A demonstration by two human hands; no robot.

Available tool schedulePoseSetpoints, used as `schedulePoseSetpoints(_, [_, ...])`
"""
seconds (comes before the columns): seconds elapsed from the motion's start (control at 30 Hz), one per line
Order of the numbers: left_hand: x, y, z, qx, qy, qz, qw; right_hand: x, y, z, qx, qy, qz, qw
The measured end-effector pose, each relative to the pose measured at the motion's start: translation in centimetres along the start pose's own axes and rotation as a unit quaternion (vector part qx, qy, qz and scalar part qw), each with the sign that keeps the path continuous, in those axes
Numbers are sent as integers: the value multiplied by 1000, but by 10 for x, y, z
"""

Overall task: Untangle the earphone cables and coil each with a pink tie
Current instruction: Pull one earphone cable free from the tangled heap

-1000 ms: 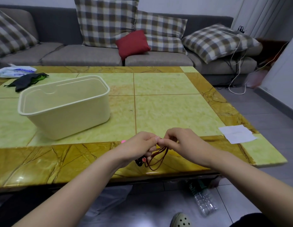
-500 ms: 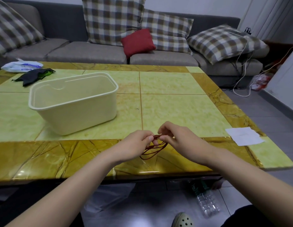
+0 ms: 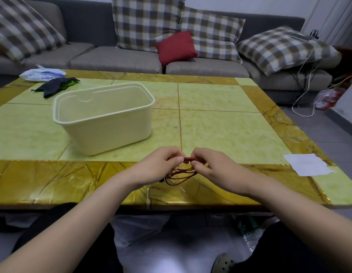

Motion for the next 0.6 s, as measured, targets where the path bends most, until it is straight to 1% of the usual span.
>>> schedulePoseSetpoints(0.1, [-8, 0, 1, 15, 15, 45, 999, -3, 3, 1, 10, 27, 35, 999])
schedulePoseSetpoints(0.23, [-14, -2, -1, 17, 43, 67, 997, -1, 9, 2, 13, 29, 28, 999])
schedulePoseSetpoints(0.27, [-13, -3, -2, 15, 60, 65, 996, -2, 11, 3, 13, 21, 27, 999])
schedulePoseSetpoints(0.4, [-3, 0, -7, 4, 186, 36, 982, 0, 18, 9, 20, 12, 18, 1000])
schedulePoseSetpoints(0.53, [6, 4, -15, -23, 210, -1, 977, 2, 30, 18, 28, 13, 5, 1000])
schedulePoseSetpoints(0.6, [7, 6, -18, -26, 233, -21, 972, 2, 38, 17, 17, -1, 2, 1000])
Point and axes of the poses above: each hand's wrist, its own y-axis towards the middle knuckle, its own x-axis out of the palm, z = x × y, the point moved 6 cm from there along y, towards the middle knuckle, and after that the axes turned 6 degrees about -y, right-handed, at the moved point
